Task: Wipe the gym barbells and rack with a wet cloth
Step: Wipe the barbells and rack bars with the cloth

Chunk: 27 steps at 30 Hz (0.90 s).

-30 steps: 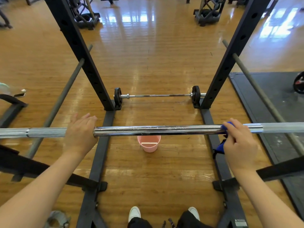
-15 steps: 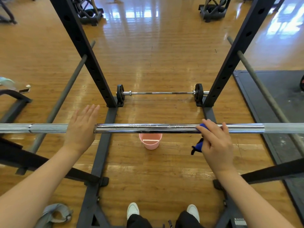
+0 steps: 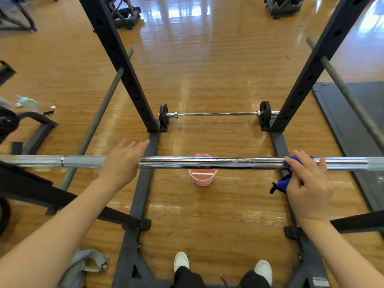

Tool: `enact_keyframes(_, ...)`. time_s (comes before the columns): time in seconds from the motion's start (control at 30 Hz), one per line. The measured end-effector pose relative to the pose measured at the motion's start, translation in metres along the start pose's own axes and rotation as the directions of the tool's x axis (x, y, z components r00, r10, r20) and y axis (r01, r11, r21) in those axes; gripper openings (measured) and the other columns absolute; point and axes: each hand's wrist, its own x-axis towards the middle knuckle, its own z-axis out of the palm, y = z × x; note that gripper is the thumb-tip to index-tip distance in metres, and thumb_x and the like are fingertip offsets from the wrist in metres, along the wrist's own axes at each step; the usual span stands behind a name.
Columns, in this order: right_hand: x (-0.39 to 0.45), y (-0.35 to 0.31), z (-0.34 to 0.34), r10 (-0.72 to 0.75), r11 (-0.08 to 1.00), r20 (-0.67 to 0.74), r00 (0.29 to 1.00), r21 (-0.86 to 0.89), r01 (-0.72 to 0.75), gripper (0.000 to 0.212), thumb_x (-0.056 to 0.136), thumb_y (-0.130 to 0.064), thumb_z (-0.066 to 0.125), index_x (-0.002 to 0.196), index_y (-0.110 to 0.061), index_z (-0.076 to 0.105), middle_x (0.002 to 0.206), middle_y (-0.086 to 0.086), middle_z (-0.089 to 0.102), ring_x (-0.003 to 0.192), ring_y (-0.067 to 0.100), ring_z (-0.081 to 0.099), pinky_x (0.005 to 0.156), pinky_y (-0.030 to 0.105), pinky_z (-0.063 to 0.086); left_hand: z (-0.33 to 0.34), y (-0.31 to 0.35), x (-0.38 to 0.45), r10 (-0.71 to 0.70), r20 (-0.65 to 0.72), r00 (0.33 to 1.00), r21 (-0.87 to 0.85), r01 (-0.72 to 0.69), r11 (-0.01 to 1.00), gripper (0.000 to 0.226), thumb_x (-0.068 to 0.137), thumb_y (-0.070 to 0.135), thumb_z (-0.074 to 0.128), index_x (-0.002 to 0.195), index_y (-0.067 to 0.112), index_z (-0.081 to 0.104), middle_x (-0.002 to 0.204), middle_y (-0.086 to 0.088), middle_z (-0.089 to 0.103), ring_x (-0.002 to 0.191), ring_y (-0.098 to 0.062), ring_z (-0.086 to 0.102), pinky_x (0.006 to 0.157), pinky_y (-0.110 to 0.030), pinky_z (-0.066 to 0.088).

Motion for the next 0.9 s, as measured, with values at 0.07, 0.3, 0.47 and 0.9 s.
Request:
enact_keyframes(0.07,0.001,-0.003,0.000,0.027,1.000,-0.001,1.000,0.010,-0.027,0.026,0.090,0.000,0.046,0.101,0.003,0.070,0.112,0.022,0.065,0.108,0.034,0.060,0.116,0.040,0.022,-0.015,0.001,0.007,0.006,0.184,0.983,0.022,-0.010,1.000,0.079,0.089,-0.002,0.051,0.151,0.023,0.009,0.151,-0.008,0.033,0.141,-0.024,0.025,0.114,-0.033,0.020)
enact_keyframes(0.3,-0.005,-0.018,0.001,-0.064,0.997,0.097,0.993,0.041,0.060,0.032,0.088,0.000,0.042,0.107,0.003,0.068,0.118,0.021,0.062,0.117,0.030,0.054,0.117,0.032,0.020,-0.017,-0.001,0.009,0.044,0.205,0.978,-0.007,-0.044,0.999,0.084,0.086,-0.002,0.054,0.151,0.020,0.006,0.158,-0.001,0.010,0.145,-0.015,0.007,0.117,-0.030,0.007)
enact_keyframes(0.47,0.000,0.013,-0.016,-0.024,1.000,0.112,0.993,0.011,0.023,0.033,0.089,-0.003,0.040,0.109,0.002,0.067,0.121,0.021,0.061,0.121,0.029,0.050,0.115,0.038,0.023,-0.018,0.003,0.009,0.022,0.190,0.981,-0.007,-0.021,1.000,0.079,0.086,0.002,0.056,0.151,0.020,0.014,0.156,0.001,0.020,0.145,-0.013,0.014,0.117,-0.030,0.011)
enact_keyframes(0.9,-0.003,0.025,-0.025,-0.036,0.993,0.069,0.997,-0.112,0.043,0.034,0.090,-0.007,0.040,0.106,0.003,0.068,0.121,0.018,0.060,0.118,0.031,0.052,0.114,0.043,0.023,-0.020,0.008,0.005,-0.052,0.129,0.990,-0.036,0.057,0.998,0.074,0.086,0.006,0.058,0.149,0.025,0.023,0.150,0.003,0.036,0.140,-0.010,0.028,0.115,-0.028,0.014)
